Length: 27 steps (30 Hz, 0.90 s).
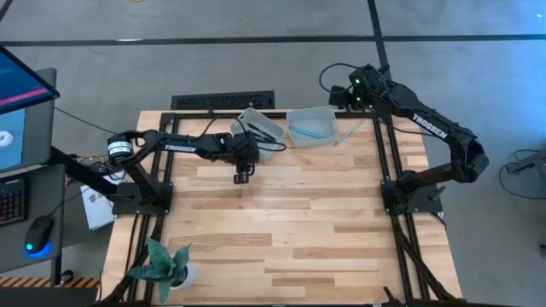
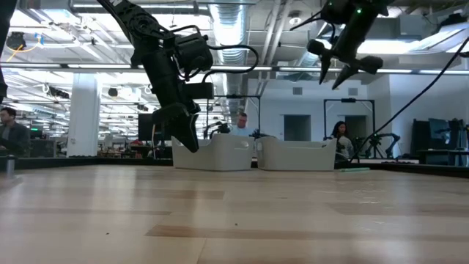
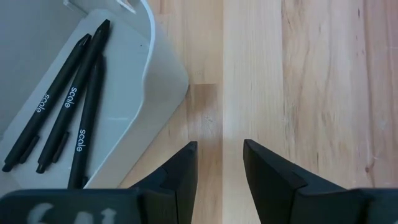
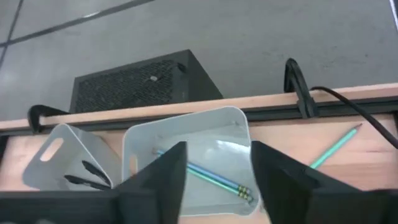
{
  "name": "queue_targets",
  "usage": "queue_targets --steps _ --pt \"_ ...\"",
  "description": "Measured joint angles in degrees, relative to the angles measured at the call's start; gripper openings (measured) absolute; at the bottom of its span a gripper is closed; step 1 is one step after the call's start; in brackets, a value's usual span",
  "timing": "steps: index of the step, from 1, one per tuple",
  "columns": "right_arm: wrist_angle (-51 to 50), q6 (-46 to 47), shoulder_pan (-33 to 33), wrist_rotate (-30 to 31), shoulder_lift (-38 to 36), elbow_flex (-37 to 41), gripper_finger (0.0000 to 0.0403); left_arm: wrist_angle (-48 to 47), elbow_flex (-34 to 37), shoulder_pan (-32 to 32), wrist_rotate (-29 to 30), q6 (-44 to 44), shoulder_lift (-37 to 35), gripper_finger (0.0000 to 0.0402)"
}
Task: Sort pens & pencils
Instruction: Put the light green pencil into the right gray bin
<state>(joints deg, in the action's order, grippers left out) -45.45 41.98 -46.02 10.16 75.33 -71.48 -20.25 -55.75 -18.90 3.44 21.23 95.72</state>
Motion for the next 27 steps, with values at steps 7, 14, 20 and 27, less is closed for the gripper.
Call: queue_targets --steps 7,14,20,27 --pt "-1.0 0.0 0.2 -0.9 1.2 0.0 0.0323 0.0 0.0 0.0 0.0 -0.3 0.0 0.0122" --pt "-2.1 8.9 0.6 -0.9 1.6 0.0 0.0387 0.0 0.0 0.0 0.0 -0.4 0.0 0.0122" --pt "-6.3 32.4 0.0 7.0 1.6 0.0 0.0399 0.0 0.0 0.0 0.3 -2.2 0.0 0.0122" --pt "-10.5 39.2 -2.4 11.1 1.7 0.0 0.0393 0.3 0.0 0.0 0.3 -6.0 0.0 0.0122"
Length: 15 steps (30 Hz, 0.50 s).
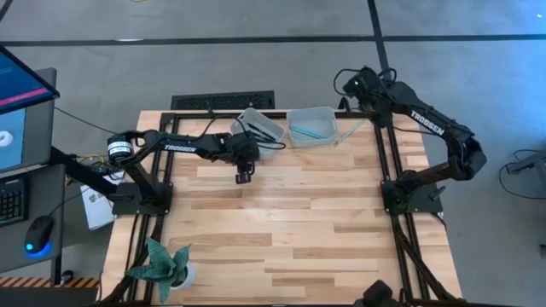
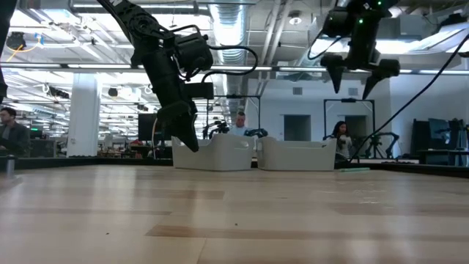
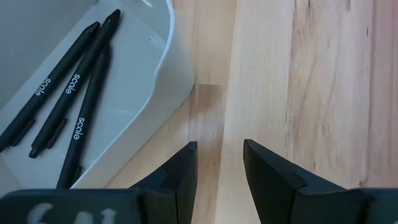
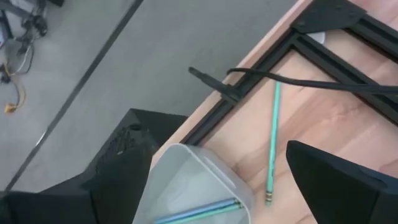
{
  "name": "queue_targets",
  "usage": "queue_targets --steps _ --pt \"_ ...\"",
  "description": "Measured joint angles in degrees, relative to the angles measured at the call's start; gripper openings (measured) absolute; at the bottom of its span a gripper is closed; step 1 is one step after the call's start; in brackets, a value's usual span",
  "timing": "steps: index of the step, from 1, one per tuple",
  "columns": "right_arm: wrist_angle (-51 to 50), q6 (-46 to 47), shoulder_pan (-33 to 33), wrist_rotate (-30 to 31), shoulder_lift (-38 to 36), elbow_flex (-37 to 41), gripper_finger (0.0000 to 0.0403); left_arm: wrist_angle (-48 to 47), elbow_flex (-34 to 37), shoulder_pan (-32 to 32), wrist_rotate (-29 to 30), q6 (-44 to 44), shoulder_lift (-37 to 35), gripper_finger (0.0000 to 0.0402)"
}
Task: Sort pens & pencils
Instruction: Put the light green pencil into the right gray bin
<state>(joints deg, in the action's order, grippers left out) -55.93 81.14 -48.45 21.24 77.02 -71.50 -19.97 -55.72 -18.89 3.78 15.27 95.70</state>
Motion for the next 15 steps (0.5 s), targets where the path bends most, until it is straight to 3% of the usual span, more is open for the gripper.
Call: queue_targets --steps 8,15 --pt "-0.4 0.5 -0.8 -1.4 4.4 2.3 0.0393 0.0 0.0 0.0 -0.3 -2.2 0.0 0.0122" --pt "-0.6 6.9 -0.5 -1.9 11.8 2.4 0.0396 -0.1 0.0 0.0 -0.5 -2.0 0.0 0.0122"
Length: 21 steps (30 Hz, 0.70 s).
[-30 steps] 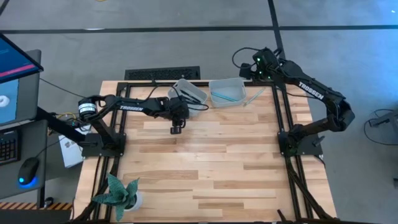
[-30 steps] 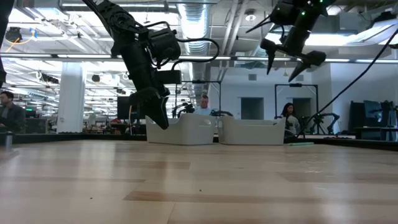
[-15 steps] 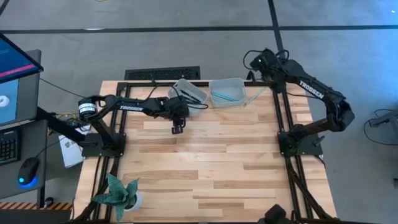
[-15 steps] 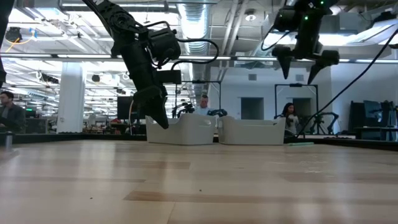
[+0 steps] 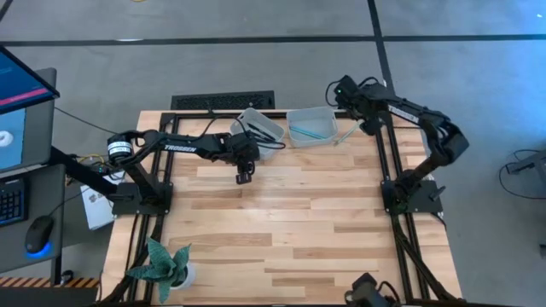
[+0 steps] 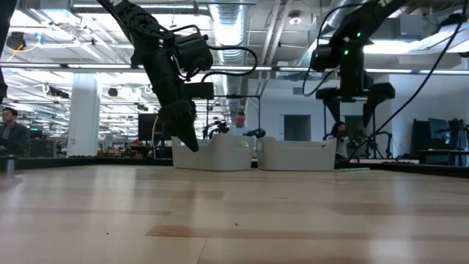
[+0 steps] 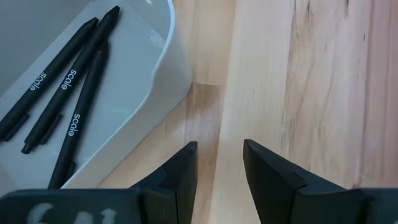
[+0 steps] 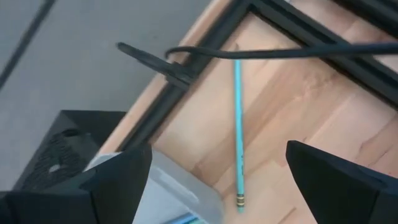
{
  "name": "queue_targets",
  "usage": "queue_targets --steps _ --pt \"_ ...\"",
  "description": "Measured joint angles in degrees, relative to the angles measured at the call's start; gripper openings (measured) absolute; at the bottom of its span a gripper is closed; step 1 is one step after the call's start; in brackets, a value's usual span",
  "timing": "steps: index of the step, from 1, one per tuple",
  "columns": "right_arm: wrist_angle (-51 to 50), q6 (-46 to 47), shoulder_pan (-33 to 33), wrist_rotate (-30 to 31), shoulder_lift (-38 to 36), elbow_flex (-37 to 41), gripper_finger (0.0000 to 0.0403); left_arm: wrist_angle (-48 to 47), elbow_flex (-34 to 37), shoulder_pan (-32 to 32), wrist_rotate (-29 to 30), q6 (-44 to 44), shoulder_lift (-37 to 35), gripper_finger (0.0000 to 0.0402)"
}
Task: Sort pens & pencils
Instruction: Put the light green pencil into the right gray bin
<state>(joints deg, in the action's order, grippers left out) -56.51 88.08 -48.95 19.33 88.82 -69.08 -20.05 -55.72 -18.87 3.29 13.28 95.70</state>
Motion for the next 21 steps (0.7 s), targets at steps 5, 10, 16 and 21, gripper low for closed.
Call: queue_targets --steps 5,10,16,21 --pt "0.0 1.3 -0.3 -2.5 4.8 0.0 0.0396 -0.3 0.0 0.0 0.0 1.5 0.0 0.0122" --pt "-0.6 2.7 -0.3 -3.8 8.7 0.0 0.0397 -0.3 0.0 0.0 0.0 2.8 0.0 0.0122" --pt "-1.4 4.6 -1.0 -5.4 10.9 0.0 0.0396 -0.3 0.0 0.0 0.0 4.0 0.0 0.0122" --pt "-0.3 5.0 -3.3 -7.3 10.9 0.0 0.0397 -0.3 0.0 0.0 0.0 4.1 0.0 0.0122"
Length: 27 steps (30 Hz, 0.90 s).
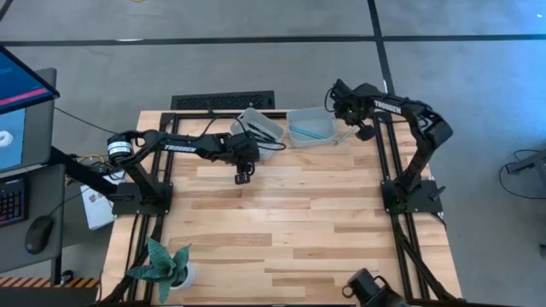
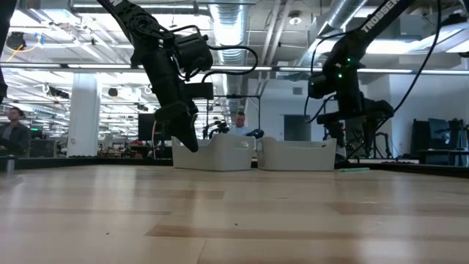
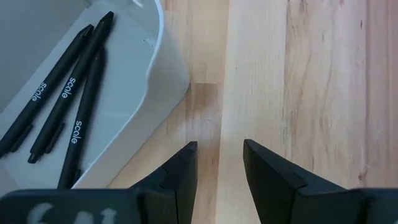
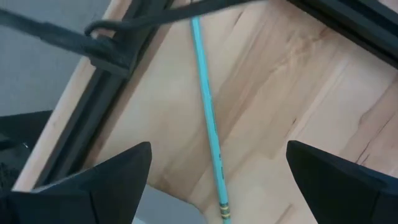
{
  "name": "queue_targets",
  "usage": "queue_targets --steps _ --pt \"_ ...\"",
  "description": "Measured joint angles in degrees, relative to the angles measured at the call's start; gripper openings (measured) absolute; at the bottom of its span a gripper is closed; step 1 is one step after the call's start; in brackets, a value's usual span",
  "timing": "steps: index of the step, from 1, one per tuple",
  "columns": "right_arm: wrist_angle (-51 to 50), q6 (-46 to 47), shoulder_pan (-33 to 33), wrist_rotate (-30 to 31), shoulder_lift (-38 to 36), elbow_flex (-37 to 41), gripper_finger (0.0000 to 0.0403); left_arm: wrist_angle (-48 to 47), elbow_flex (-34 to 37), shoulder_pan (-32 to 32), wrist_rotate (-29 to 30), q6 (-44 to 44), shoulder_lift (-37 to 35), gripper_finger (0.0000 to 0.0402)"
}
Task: Sort pens & pencils
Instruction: Put the light green pencil into the right gray bin
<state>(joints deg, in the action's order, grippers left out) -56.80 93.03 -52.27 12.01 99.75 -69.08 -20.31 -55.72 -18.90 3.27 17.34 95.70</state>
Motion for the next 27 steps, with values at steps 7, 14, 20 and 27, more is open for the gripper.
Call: queue_targets --steps 7,14,20,27 --pt "0.6 -1.4 -3.5 -1.9 0.0 0.0 0.0397 0.2 0.0 0.0 0.0 0.0 0.0 0.0122" --pt "2.1 -3.7 -4.8 -1.8 0.0 0.0 0.0396 0.7 0.0 0.0 0.3 0.0 0.0 0.0122" --pt "1.1 -4.6 -6.3 -1.7 0.0 0.0 0.0397 0.7 0.0 0.0 0.3 -0.1 0.0 0.0122" --pt "7.1 -3.1 -6.4 -4.6 0.0 6.3 0.0396 0.7 0.0 0.0 0.3 -0.5 0.0 0.0122"
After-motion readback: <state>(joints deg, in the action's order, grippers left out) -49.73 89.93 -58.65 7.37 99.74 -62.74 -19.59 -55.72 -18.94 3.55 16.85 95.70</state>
